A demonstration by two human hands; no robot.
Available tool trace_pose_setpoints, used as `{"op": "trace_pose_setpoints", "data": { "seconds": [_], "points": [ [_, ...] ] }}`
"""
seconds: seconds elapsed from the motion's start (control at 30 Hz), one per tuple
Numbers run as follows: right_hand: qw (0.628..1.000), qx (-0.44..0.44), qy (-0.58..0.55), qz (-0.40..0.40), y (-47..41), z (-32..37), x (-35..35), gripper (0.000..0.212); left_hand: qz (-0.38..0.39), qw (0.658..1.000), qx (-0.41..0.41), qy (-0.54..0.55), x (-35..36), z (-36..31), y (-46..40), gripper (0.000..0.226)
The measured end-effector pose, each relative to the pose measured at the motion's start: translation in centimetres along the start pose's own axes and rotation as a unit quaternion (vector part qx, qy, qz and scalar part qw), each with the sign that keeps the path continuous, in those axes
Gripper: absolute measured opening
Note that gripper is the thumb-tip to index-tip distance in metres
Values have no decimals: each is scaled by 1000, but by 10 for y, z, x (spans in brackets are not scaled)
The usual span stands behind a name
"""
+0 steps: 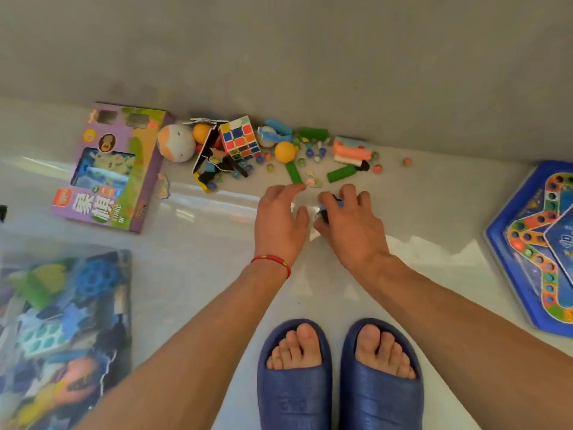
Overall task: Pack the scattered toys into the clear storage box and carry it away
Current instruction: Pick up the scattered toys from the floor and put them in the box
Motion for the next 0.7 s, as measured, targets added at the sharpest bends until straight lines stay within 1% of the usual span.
{"op": "trace_pose_setpoints", "data": {
  "seconds": [0.07, 0.17, 0.27, 0.33, 0.4, 0.47, 0.53, 0.6, 0.67, 0.7],
  "points": [
    [1000, -3, -19, -13, 4, -8, 2, 42, -11, 999, 13, -32, -2, 2, -16, 42],
    [999, 24, -36, -12, 9, -27, 3, 47, -10, 997, 23, -69, 0, 4, -34, 38],
    [1000, 18, 19, -15, 16, -30, 6, 50, -21, 995, 46, -91, -1, 7, -41, 33],
    [999, 5, 29, -28, 21, -32, 8, 51, -27, 994, 54, -95, 0, 8, -41, 30],
    [999, -8, 8, -41, 22, -33, 8, 51, -33, 995, 44, -86, -1, 12, -37, 24],
    [999, -17, 11, -49, 22, -34, 8, 51, -46, 997, 31, -60, -3, 17, -31, 15],
    [997, -33, 34, -54, 24, -32, 10, 49, -51, 998, 13, -45, -3, 22, -24, 18],
    [997, -40, 42, -56, 27, -32, 9, 44, -41, 998, -8, -50, -1, 25, -20, 19],
    [998, -29, 0, -54, 30, -39, 3, 34, -27, 998, -29, -51, 1, 28, -18, 23],
    [997, -19, -58, -44, 30, -44, 0, 30, -19, 998, -35, -50, 2, 28, -16, 27]
  ]
}}
Point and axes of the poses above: each hand's wrist, its own y-axis away from the middle knuckle, its own x-axis out of the palm, z = x × y, the point moved 9 cm from there along -y, towards the middle knuckle, and after that the axes turned 10 degrees about z, right-handed, at the moved point
